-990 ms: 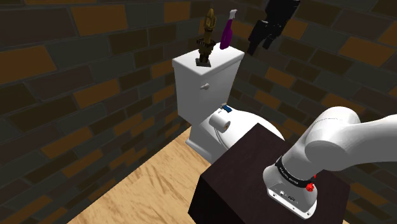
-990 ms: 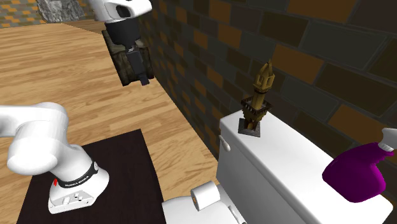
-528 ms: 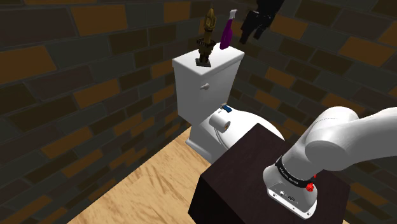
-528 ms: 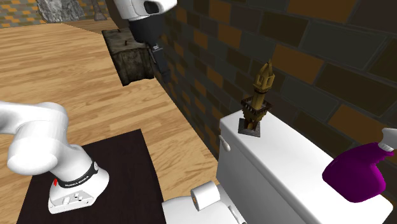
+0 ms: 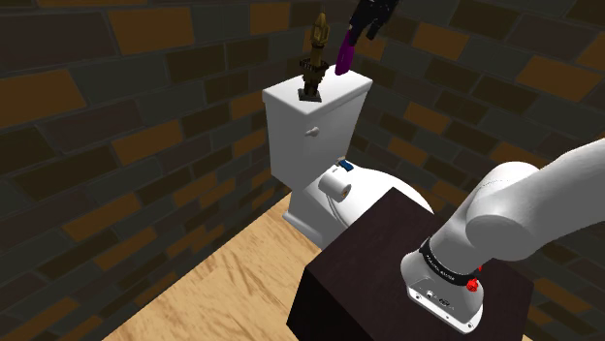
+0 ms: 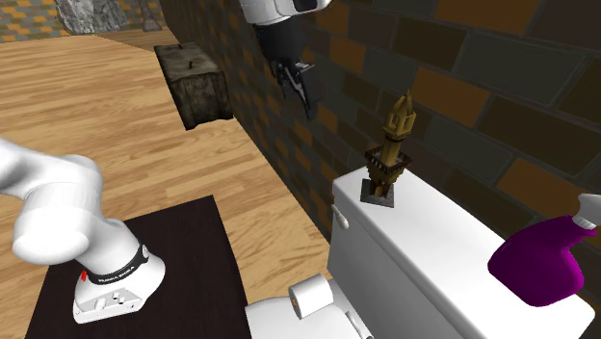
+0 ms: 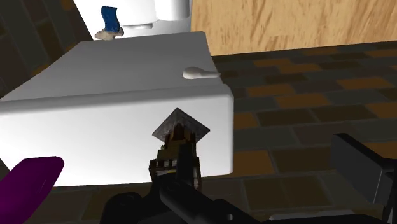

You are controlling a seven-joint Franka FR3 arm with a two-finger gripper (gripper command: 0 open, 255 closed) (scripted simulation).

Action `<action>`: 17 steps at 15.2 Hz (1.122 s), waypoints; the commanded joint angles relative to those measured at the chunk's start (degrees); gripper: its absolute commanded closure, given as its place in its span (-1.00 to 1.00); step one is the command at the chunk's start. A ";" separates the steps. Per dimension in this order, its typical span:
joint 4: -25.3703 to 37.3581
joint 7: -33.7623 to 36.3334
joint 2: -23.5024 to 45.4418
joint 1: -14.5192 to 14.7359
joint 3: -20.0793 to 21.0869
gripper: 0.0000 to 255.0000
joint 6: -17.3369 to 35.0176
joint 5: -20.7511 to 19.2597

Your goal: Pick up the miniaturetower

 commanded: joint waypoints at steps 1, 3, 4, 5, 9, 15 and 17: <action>3.84 -2.64 3.77 0.39 -1.50 -1.00 0.88 1.04; 8.08 -5.27 7.77 0.75 -2.94 -1.00 1.42 2.48; 10.34 -6.61 9.82 0.88 -3.63 -1.00 1.57 3.33; 12.70 -7.97 11.91 1.00 -4.32 -1.00 1.62 4.25; 23.30 -13.42 20.74 0.86 -6.70 -1.00 0.83 8.75; 44.51 -20.63 36.30 -2.37 -8.57 -1.00 -4.20 17.41; 43.50 -20.79 36.12 -2.39 -8.43 -1.00 -3.33 17.37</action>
